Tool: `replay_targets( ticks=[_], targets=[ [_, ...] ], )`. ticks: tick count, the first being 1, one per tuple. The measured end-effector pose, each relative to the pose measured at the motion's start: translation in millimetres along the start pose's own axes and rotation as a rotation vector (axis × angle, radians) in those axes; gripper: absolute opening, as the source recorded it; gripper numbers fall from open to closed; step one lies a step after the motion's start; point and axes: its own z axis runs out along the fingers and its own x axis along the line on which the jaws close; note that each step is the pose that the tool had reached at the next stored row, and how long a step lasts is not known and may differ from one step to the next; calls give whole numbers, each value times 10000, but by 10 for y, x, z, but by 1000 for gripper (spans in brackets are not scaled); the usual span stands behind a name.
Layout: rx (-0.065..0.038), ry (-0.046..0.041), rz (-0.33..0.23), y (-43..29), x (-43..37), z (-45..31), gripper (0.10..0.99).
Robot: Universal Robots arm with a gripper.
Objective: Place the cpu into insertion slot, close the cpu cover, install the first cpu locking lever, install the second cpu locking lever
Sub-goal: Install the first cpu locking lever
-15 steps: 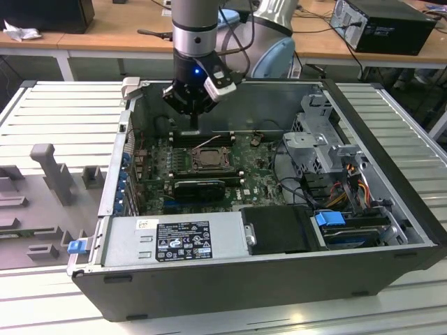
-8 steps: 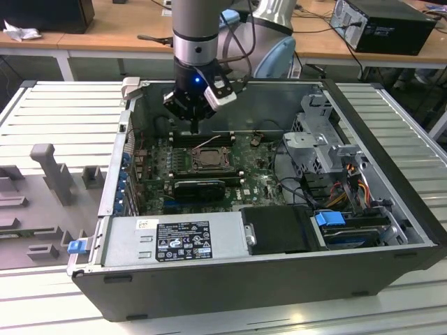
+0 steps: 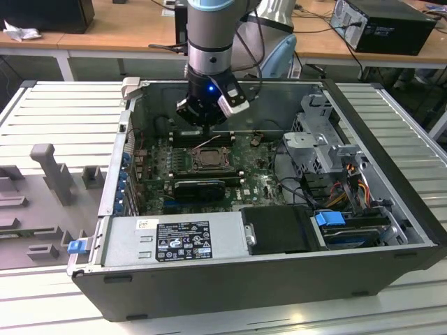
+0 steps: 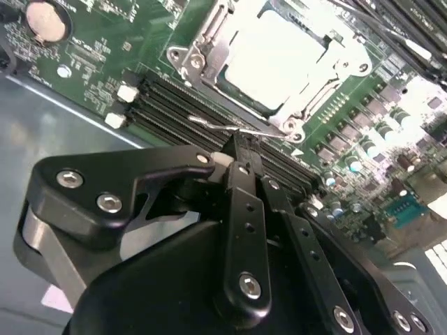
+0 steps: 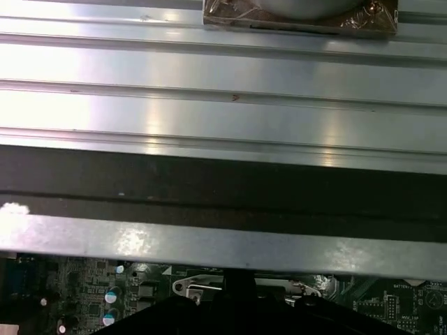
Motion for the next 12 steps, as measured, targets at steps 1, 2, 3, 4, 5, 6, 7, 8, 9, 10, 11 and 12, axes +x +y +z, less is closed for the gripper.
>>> replay_targets(
  ticks=[1,2,3,4,5,6,7,8,9,10,11,12],
  targets=[
    [0,0,-1,-4,-49,13,106],
    [-1,-1,0,-6,-74,21,106],
    [-1,-1,0,-8,-94,27,106],
    [-1,-1,0,-10,-115,35,106],
    [0,1,-1,-14,-163,56,106],
    [-1,0,-1,-16,-187,73,106],
    [0,0,0,-19,-217,101,106],
    [0,1,-14,-22,-222,128,106],
    [0,7,-84,-23,-222,139,106],
    [1,18,-200,-24,-223,155,106],
    [1,20,-232,-25,-224,161,106],
    [2,22,-251,-25,-225,165,106]
  ],
)
